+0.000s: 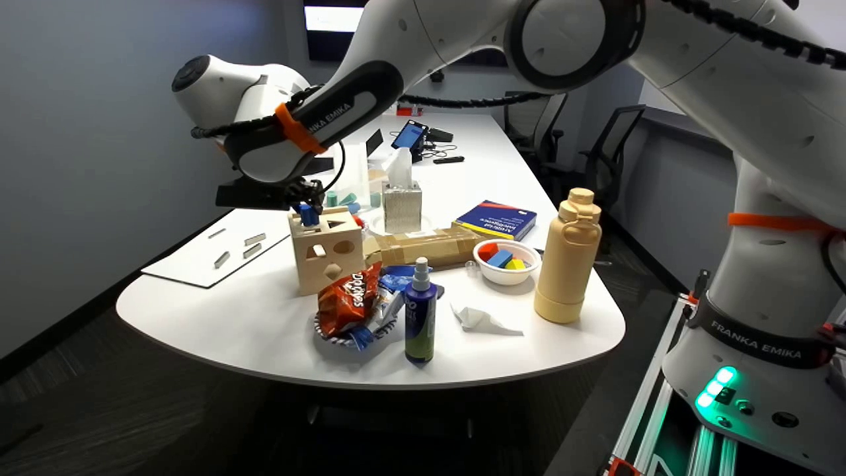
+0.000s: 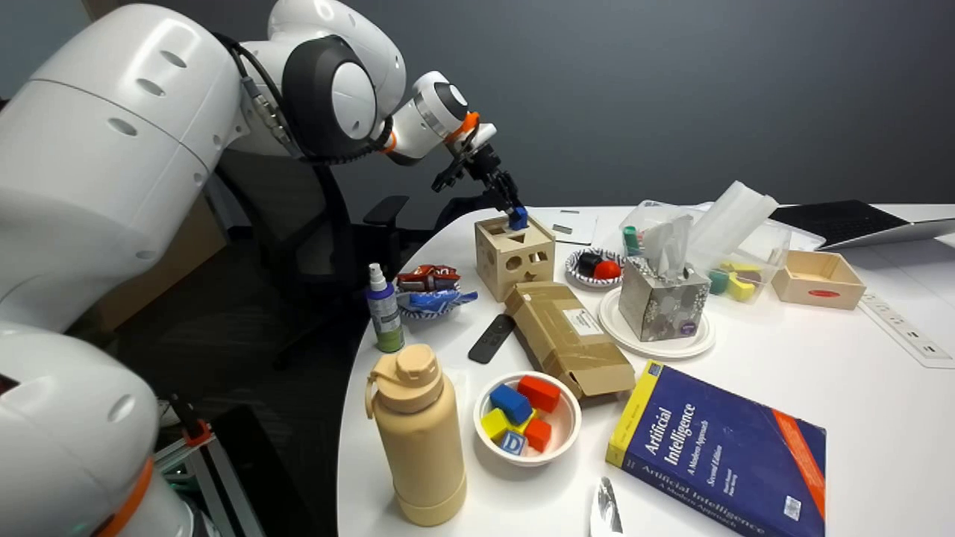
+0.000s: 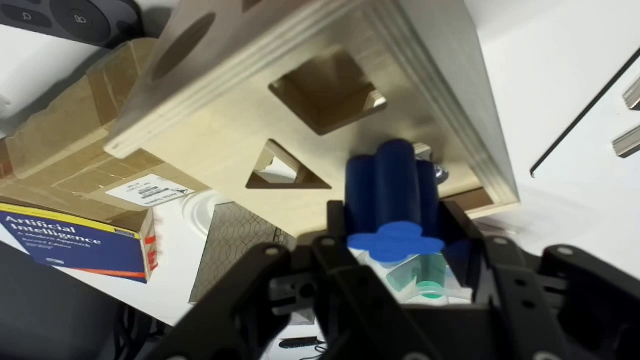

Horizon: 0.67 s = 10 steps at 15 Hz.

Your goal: Put the blue cube into the cube-shaped object

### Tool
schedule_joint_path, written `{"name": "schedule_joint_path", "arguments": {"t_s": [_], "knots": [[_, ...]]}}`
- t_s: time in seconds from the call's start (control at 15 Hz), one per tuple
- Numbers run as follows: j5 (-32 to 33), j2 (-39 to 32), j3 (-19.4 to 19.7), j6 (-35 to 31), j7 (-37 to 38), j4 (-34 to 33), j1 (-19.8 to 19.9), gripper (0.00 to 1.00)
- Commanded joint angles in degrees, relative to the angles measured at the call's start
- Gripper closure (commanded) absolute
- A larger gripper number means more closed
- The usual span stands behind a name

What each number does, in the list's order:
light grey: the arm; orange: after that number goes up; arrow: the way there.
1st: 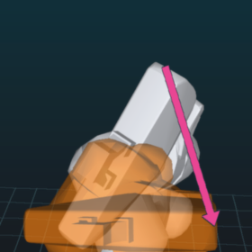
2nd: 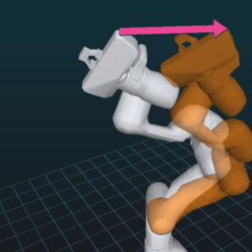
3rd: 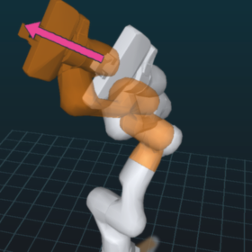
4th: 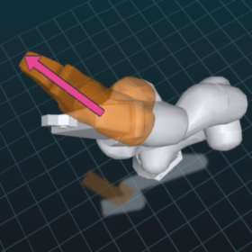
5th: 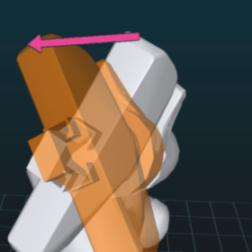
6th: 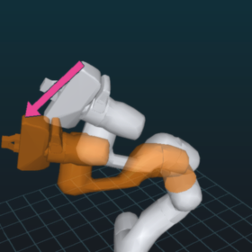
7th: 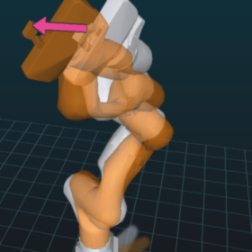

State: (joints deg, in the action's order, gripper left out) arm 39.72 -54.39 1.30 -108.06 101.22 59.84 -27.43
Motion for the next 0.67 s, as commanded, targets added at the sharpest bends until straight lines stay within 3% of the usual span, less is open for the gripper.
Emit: {"name": "schedule_joint_path", "arguments": {"t_s": [0.0, 0.6], "knots": [[-1.7, -3.0, -0.3, 1.9, 1.3, -4.3, 0.0, 0.76], [-1.6, -5.3, -0.2, 3.1, 1.7, -8.1, 0.1, 0.76]]}}
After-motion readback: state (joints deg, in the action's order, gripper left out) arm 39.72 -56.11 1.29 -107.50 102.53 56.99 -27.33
